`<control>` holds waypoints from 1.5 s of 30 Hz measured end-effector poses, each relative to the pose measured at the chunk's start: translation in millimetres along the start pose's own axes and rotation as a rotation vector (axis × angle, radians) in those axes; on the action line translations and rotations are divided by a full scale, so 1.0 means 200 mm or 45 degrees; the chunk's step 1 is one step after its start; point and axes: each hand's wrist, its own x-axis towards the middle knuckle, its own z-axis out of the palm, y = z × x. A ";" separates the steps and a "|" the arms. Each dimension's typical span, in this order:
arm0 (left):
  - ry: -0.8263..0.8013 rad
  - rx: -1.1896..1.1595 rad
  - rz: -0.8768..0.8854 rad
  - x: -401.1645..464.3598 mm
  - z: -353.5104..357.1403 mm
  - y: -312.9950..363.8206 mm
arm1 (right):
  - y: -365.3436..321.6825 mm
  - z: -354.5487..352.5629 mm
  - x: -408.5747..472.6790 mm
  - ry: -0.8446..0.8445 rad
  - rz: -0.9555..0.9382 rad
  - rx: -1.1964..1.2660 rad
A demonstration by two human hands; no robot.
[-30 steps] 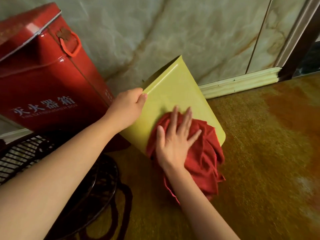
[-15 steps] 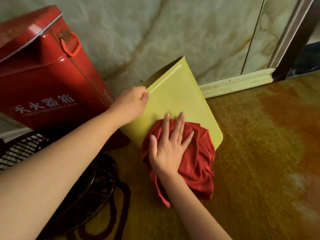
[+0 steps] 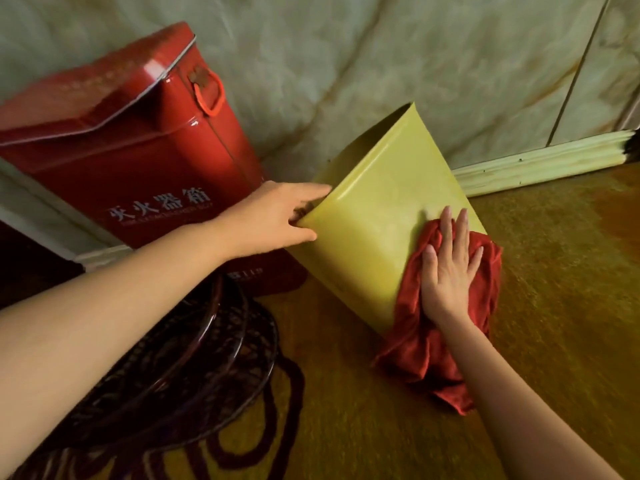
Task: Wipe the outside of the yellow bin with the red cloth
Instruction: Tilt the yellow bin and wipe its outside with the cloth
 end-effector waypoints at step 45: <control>0.423 -0.274 -0.315 0.26 -0.02 0.35 | -0.15 -0.12 0.01 -0.106 0.456 0.600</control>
